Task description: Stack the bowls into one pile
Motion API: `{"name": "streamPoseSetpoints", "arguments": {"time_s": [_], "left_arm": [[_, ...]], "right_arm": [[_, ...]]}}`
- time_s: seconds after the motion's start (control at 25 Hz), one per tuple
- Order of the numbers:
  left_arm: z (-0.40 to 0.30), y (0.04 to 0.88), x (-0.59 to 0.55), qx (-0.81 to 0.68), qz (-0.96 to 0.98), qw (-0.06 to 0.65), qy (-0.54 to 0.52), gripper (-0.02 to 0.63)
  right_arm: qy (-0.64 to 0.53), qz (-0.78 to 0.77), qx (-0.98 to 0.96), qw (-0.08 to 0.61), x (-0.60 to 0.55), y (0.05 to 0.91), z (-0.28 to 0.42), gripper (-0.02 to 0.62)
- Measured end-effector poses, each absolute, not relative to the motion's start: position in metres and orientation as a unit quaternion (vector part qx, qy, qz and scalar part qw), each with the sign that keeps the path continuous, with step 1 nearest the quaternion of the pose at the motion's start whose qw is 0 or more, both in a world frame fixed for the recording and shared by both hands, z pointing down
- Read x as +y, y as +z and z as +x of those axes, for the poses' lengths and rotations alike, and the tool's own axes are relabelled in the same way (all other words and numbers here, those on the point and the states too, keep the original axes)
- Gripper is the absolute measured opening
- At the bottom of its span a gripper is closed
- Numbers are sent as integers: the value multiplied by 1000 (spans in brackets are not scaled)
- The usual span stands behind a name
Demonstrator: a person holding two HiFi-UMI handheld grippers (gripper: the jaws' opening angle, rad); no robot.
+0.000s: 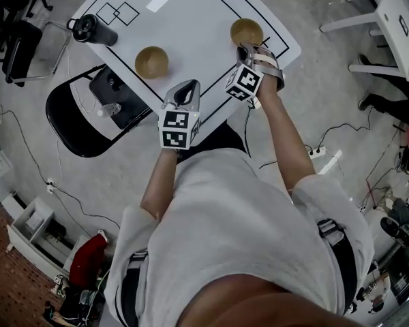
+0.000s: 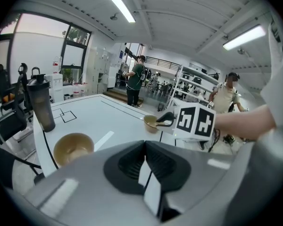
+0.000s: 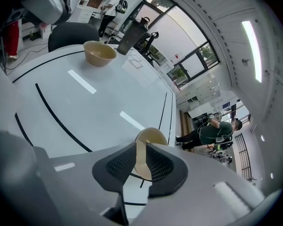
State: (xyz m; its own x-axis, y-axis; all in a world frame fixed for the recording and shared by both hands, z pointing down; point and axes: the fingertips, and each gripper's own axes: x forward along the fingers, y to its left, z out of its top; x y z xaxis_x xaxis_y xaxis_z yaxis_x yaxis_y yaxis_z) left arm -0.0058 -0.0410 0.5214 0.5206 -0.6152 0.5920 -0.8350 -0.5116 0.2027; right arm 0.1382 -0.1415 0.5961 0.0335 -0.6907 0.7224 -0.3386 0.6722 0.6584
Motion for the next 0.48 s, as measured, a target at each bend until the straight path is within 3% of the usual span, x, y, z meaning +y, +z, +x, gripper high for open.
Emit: {"name": "streamPoseSetpoints", "arguments": {"time_s": [0.48], "left_arm": [[-53, 513, -29, -473, 820, 245, 211, 3]], "right_arm": [[-197, 345, -710, 582, -132, 578, 62, 42]]}}
